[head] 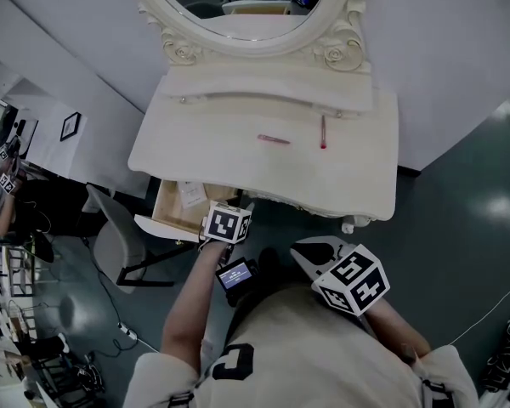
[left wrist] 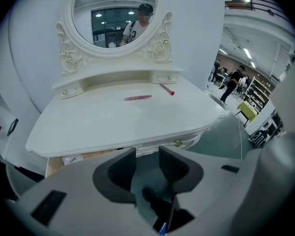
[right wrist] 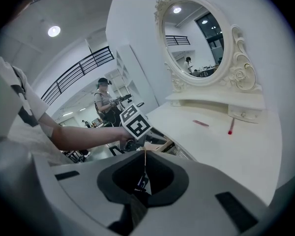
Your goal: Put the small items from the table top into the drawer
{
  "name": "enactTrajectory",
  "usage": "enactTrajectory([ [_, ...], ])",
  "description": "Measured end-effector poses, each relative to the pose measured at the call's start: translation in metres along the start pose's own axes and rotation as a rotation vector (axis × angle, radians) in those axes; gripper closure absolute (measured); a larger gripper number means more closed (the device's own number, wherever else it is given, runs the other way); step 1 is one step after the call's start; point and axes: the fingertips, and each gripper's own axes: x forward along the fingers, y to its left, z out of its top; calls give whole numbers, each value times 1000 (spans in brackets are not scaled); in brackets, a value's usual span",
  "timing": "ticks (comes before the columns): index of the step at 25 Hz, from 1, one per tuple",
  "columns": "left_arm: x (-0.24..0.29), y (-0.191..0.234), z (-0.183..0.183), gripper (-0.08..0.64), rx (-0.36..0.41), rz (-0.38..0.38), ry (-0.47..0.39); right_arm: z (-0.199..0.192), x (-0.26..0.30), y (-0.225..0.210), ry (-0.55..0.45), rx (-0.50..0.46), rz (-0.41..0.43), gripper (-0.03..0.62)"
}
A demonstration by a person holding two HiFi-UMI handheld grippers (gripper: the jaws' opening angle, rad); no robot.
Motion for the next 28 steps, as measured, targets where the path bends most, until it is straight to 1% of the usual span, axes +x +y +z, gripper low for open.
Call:
enactTrajectory([
  [7,-6,-21,20,371,54,14,-21,-6,-14,-7,-26,17,17,565],
  [14,-6,-34,39,371,118,6,-25,-9,-23,-14,-58,55,11,565],
  [21,6,-42,63,371,196,-39,-26,-9,-18,-23,-64,94,-28,565],
  [25,19,-43,77,371,238,-70,-21,-7,-18,-39,-57,132,-71,565],
  [28,28,-40,91,371,268,-90,-25,-3,-14,-48,-39,138,-93,565],
])
